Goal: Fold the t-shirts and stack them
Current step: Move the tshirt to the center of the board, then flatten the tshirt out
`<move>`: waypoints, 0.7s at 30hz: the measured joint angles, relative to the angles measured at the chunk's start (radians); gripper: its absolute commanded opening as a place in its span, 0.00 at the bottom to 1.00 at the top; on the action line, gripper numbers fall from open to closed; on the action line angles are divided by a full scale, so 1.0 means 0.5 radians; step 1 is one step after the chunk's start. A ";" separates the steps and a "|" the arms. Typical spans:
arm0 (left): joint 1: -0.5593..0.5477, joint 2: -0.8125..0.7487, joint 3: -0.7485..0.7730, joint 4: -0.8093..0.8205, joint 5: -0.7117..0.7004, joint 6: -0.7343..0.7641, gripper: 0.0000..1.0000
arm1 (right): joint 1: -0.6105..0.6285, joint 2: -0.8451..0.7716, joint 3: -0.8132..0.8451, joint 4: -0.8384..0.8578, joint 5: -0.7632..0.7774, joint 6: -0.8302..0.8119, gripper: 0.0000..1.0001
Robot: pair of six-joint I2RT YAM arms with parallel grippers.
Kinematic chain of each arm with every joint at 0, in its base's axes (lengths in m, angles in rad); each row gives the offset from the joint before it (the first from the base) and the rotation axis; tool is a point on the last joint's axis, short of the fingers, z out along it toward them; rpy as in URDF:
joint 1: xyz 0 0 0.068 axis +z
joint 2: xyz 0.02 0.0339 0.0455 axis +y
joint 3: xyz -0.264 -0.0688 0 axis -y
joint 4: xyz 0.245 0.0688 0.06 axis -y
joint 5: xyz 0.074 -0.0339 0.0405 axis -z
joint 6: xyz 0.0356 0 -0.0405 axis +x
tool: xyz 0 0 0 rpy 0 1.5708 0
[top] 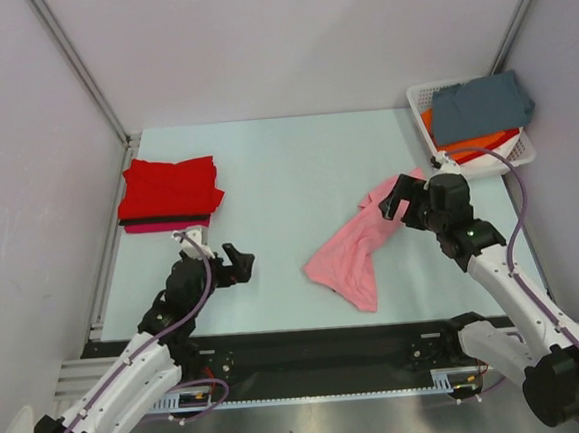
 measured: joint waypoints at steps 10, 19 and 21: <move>-0.007 0.100 -0.075 0.459 0.547 -0.022 0.96 | -0.089 -0.017 -0.150 -0.164 0.095 0.086 0.65; -0.318 0.719 0.002 0.602 0.658 -0.412 0.88 | -0.130 -0.123 -0.177 -0.191 0.129 0.093 0.45; -0.393 0.840 0.043 0.655 0.658 -0.500 0.87 | -0.131 -0.152 -0.192 -0.176 0.111 0.083 0.45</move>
